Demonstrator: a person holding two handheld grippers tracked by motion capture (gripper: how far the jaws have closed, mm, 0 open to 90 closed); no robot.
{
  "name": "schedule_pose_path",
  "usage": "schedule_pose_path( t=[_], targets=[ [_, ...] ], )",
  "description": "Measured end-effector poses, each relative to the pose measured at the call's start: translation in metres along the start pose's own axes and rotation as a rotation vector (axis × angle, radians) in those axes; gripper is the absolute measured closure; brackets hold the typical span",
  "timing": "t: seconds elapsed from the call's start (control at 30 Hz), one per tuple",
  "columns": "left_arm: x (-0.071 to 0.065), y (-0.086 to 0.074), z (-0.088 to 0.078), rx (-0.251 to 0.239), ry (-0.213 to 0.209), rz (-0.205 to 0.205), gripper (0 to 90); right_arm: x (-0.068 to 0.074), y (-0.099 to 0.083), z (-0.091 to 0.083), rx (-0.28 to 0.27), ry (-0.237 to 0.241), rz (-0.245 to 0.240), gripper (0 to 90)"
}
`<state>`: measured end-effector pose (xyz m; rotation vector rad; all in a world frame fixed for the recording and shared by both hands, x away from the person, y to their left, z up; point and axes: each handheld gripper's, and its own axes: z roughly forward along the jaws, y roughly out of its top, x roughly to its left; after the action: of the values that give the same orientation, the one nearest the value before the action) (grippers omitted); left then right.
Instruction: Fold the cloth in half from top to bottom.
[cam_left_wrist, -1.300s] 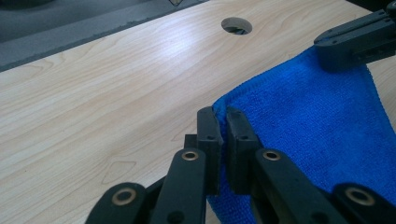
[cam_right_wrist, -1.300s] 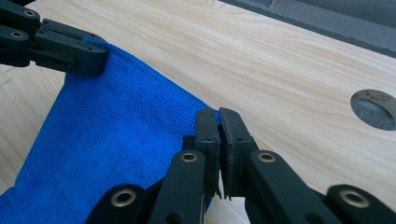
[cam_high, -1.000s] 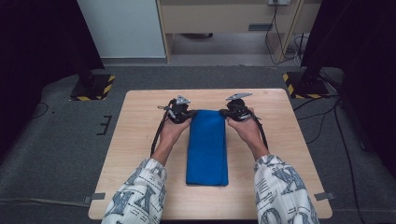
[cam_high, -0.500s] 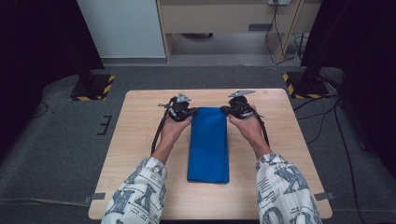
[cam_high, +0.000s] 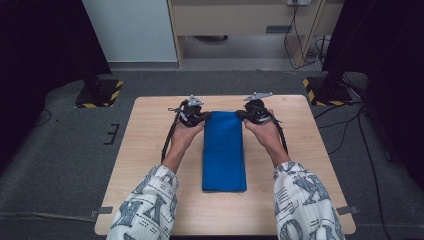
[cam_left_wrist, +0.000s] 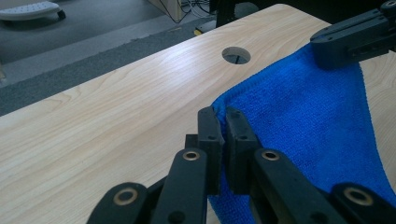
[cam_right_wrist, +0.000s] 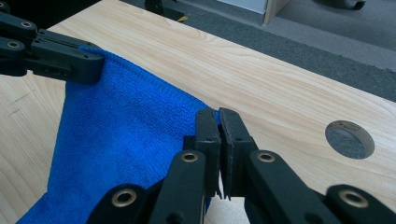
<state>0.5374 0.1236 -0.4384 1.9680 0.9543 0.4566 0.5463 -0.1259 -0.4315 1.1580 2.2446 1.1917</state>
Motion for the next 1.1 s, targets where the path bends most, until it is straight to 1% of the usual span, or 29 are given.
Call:
schedule_pose_path(
  t=[0.23,0.37,0.53,0.6,0.77,0.87,0.97,1.0,1.1],
  targets=[
    [-0.002,-0.002,-0.002,0.000,-0.003,0.006,86.5,0.002,-0.002,-0.002,-0.004,0.002,-0.007,87.7],
    [-0.004,-0.004,-0.004,0.002,0.001,0.016,86.6,0.003,-0.004,-0.003,-0.008,0.004,-0.013,87.6],
    [-0.008,-0.008,-0.007,-0.002,-0.001,0.017,86.5,0.007,-0.007,-0.007,-0.009,0.004,-0.018,87.7],
    [-0.011,-0.009,-0.009,-0.003,-0.002,0.023,86.5,0.008,-0.010,-0.009,-0.005,0.005,-0.027,87.6],
    [-0.018,-0.010,-0.014,-0.005,-0.006,0.037,86.5,0.012,-0.016,-0.015,-0.008,0.007,-0.035,87.6],
    [-0.022,-0.011,-0.018,-0.014,-0.010,0.037,86.5,0.013,-0.019,-0.019,-0.009,0.009,-0.033,87.6],
    [-0.024,-0.012,-0.021,-0.010,-0.009,0.043,86.5,0.016,-0.021,-0.022,-0.014,0.014,-0.037,87.6],
    [-0.025,-0.013,-0.021,-0.010,-0.009,0.042,86.5,0.017,-0.023,-0.023,-0.013,0.015,-0.044,87.6],
    [-0.026,-0.014,-0.023,-0.010,-0.014,0.040,86.5,0.020,-0.025,-0.025,-0.010,0.020,-0.046,87.6]
  ],
)
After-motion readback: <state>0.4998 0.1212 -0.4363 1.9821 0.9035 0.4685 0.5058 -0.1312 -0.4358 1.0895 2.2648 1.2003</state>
